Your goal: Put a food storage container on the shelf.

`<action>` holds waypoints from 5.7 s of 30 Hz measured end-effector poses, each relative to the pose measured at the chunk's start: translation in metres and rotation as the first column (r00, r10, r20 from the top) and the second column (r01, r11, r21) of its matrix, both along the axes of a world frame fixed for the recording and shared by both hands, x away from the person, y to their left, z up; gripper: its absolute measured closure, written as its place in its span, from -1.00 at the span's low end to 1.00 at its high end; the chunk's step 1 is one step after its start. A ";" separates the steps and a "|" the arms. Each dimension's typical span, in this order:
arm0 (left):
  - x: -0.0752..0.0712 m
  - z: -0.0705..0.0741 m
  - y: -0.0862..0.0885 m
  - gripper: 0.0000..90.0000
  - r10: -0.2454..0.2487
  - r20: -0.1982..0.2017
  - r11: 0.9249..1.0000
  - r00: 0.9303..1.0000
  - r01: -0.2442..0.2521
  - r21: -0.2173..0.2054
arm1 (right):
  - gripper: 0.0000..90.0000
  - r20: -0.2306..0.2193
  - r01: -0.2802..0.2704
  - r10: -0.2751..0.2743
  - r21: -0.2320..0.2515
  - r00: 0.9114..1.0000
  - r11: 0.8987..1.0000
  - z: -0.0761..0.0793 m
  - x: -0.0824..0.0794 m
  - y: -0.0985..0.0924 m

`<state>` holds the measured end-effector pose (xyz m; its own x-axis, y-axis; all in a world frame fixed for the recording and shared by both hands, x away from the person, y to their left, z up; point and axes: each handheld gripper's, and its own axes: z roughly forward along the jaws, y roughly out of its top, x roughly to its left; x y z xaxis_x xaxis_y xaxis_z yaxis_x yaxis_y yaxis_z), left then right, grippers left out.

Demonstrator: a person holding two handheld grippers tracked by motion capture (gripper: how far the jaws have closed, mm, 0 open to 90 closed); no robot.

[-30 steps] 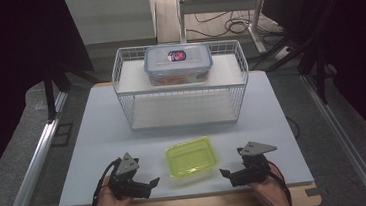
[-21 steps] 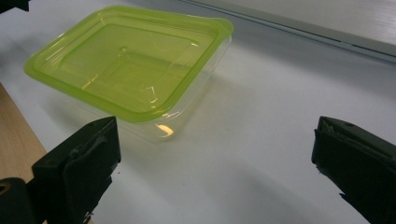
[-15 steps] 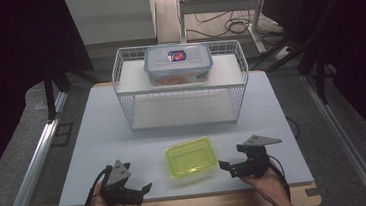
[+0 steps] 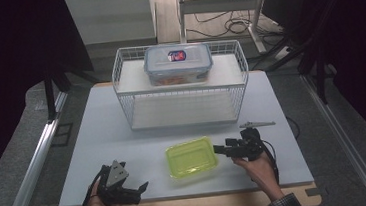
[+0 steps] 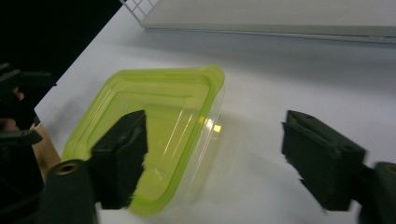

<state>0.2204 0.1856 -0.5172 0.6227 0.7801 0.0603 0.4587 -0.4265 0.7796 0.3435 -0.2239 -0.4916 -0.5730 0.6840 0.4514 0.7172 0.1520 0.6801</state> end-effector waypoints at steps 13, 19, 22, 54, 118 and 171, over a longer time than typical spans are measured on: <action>-0.001 -0.001 -0.005 -0.99 -0.020 -0.004 1.000 1.000 0.020 0.021 | 0.37 -0.168 -0.022 0.028 0.037 0.985 0.999 -0.012 0.013 0.018; -0.001 -0.001 -0.005 -0.98 -0.025 -0.009 0.999 1.000 0.025 0.028 | 0.65 -0.279 -0.002 0.029 0.098 0.960 0.995 -0.020 0.017 0.018; -0.002 0.000 -0.005 -0.98 -0.023 -0.006 0.999 1.000 0.023 0.026 | 0.75 -0.311 0.011 0.027 0.122 0.950 0.992 -0.020 0.018 0.015; 0.001 -0.004 -0.003 -0.98 -0.015 -0.029 1.000 0.999 0.015 -0.006 | 0.78 -0.179 -0.013 0.058 0.244 0.982 0.970 0.057 0.021 0.005; 0.002 -0.005 -0.003 -0.98 -0.022 -0.046 0.999 0.999 0.021 -0.026 | 0.78 0.029 0.068 -0.083 0.335 0.996 0.940 0.211 0.077 0.019; 0.001 -0.005 -0.003 -0.98 -0.035 -0.047 0.999 0.998 0.033 -0.034 | 0.78 0.104 0.227 -0.266 0.287 0.958 0.930 0.238 0.132 0.069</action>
<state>0.2217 0.1823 -0.5223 0.6503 0.7597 0.0043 0.4815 -0.4165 0.7712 0.4752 -0.1548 -0.2538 -0.4719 0.6751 0.5670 0.6042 -0.2207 0.7656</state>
